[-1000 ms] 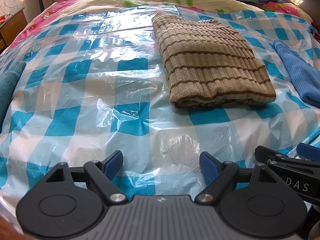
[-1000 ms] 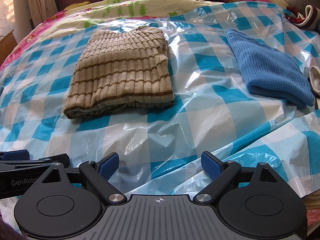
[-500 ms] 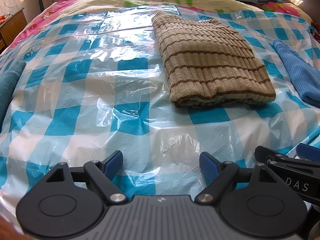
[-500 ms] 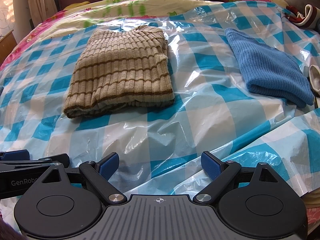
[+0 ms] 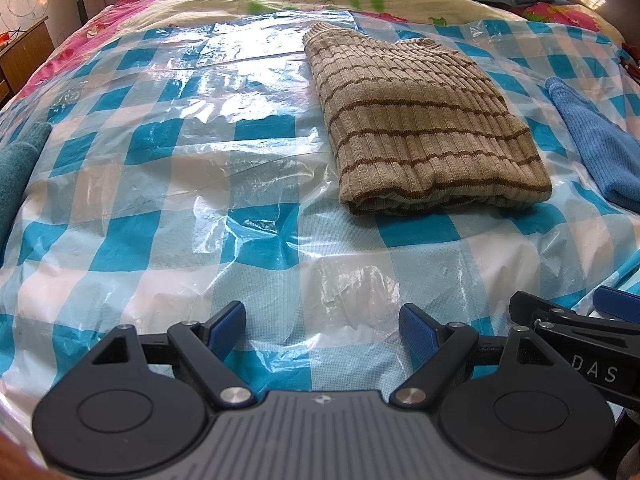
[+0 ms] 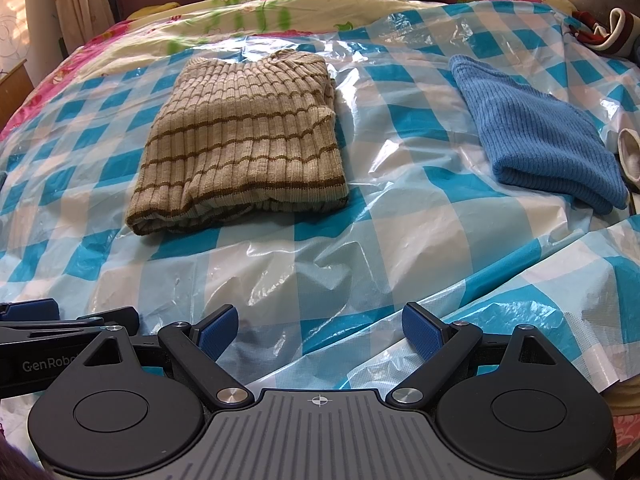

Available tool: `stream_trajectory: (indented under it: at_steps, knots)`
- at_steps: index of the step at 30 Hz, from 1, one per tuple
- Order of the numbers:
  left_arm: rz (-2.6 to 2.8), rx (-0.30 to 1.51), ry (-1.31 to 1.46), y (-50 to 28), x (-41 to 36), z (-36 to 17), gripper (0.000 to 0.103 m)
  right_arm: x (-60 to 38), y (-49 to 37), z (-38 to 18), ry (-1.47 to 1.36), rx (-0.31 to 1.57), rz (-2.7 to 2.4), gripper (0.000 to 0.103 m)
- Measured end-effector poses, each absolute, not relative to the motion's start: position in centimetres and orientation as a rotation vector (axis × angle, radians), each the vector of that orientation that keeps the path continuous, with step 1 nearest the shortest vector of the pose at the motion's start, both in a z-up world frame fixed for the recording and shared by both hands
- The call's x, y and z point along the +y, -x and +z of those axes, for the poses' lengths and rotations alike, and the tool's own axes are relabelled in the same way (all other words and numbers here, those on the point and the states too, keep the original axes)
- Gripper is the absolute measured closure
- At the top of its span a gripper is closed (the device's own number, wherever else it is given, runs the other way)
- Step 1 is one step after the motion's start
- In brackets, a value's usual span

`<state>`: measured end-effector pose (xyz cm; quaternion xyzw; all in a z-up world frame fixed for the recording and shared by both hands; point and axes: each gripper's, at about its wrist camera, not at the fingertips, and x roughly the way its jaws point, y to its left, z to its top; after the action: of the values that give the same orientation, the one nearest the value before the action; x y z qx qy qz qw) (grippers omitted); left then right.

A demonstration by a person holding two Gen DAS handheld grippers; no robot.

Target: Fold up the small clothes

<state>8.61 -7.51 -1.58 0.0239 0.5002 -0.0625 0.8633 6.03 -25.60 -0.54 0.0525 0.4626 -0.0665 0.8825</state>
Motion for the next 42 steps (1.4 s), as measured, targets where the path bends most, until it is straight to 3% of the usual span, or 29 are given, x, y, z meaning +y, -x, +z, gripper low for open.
stream_trajectory:
  at_steps: [42]
  knots:
    - [-0.126,1.038,-0.077,-8.37,-7.79,-1.67,0.016,-25.65,-5.97,-0.70,-0.111,0.964,-0.138,0.012]
